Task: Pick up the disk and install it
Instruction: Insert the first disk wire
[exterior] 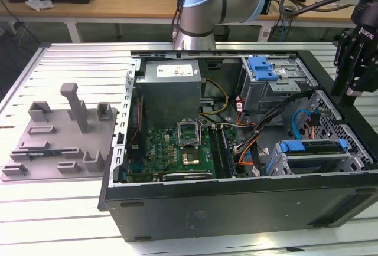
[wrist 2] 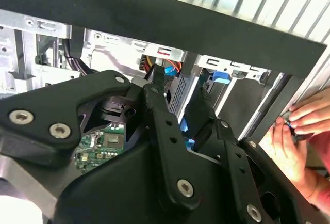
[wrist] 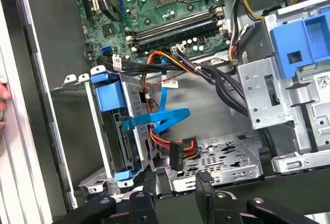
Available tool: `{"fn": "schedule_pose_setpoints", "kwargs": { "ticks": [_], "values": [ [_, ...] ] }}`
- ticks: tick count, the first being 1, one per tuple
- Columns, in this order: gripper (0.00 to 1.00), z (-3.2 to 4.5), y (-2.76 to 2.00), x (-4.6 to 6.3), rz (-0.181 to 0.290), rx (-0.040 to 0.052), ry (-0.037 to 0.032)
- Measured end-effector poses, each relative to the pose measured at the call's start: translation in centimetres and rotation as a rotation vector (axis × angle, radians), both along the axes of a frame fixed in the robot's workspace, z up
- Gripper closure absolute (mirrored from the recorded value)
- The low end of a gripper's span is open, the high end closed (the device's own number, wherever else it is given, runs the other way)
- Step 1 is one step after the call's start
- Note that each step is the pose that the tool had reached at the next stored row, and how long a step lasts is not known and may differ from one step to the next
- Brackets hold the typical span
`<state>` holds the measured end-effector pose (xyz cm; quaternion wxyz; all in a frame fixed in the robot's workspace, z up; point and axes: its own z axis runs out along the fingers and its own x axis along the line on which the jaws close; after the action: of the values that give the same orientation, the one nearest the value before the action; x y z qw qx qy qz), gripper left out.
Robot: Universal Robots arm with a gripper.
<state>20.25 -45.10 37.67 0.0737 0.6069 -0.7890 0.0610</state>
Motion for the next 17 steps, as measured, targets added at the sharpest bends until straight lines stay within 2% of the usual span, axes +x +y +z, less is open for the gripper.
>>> {"fn": "schedule_pose_setpoints", "kwargs": {
  "ticks": [1, 2, 5, 8, 10, 12, 13, 14, 15, 17],
  "values": [
    [0.56, -0.06, 0.07, 0.0, -0.001, -0.0065, 0.0000],
    [0.56, -0.13, 0.30, 0.0, -0.001, -0.0211, 0.0000],
    [0.56, -0.25, 0.98, 0.0, -0.002, -0.0453, 0.0000],
    [0.56, -0.43, 1.46, 0.0, -0.003, -0.0689, 0.0002],
    [0.56, -0.55, 1.50, 0.0, -0.013, -0.0765, 0.0013],
    [0.56, -0.67, 1.55, 0.0, -0.028, -0.0793, 0.0042],
    [0.56, -0.75, 1.59, 0.0, -0.031, -0.0808, 0.0068],
    [0.56, -0.86, 1.71, 0.0, -0.034, -0.0843, 0.0142],
    [0.56, -0.91, 1.99, 0.0, -0.034, -0.0881, 0.0239],
    [0.56, -0.95, 2.71, 0.0, -0.033, -0.0943, 0.0381]
  ]
}}
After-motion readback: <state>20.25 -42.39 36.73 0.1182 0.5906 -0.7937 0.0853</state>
